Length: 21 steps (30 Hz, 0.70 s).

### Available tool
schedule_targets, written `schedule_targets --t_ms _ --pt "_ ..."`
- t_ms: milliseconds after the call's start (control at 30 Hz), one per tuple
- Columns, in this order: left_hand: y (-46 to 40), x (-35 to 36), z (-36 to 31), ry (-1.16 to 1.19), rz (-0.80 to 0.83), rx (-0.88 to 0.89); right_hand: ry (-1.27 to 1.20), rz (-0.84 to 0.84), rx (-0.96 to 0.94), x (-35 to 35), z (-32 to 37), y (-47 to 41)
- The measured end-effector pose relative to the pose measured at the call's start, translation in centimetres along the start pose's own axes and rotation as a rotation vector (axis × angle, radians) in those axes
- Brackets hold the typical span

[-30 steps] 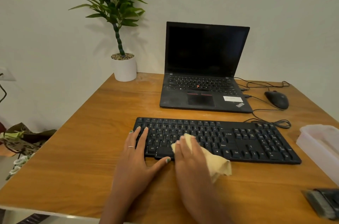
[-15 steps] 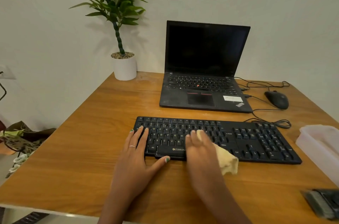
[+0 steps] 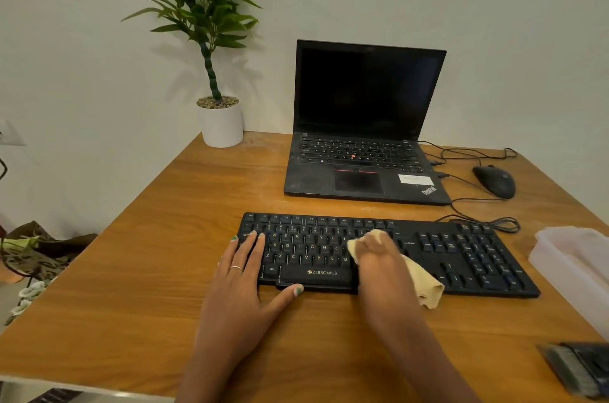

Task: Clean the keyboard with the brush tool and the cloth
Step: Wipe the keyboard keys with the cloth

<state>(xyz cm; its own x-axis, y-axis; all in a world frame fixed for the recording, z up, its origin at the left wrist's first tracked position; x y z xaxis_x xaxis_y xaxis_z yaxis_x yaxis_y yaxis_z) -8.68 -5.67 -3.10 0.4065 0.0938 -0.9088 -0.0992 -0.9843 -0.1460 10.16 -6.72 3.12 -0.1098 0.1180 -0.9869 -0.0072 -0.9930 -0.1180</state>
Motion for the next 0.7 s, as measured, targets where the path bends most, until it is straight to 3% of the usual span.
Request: schedule_targets --t_ms 133,300,367,567,700 --pt "0.0 0.0 -0.1 -0.014 -0.001 -0.001 0.001 0.08 -0.236 1.0 3.6 0.7" --pt "0.1 -0.1 -0.2 0.002 0.013 -0.003 -0.016 -0.067 0.061 -0.2 -2.9 -0.3" --pt "0.0 -0.1 -0.2 -0.005 0.014 0.001 0.026 -0.083 0.093 -0.7 -3.4 -0.5" --pt "-0.1 0.0 -0.2 -0.02 0.013 0.005 -0.016 0.07 -0.244 0.8 2.1 0.5" --pt "0.0 -0.1 -0.4 -0.023 0.03 0.003 -0.064 -0.068 0.028 -0.3 -2.4 -0.7"
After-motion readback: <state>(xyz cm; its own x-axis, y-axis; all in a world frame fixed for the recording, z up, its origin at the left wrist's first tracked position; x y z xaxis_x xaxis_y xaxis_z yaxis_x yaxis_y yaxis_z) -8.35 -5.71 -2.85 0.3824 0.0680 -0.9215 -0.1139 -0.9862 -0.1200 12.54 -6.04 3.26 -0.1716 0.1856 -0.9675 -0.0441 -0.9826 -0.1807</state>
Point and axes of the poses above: each hand's wrist, its own y-axis away from the middle knuckle, its own x-axis out of the palm, z = x × y, the point moved 5 cm from there along -y, towards the middle knuckle, and after that the axes turned 1 degree about x, right-handed, at the moved point
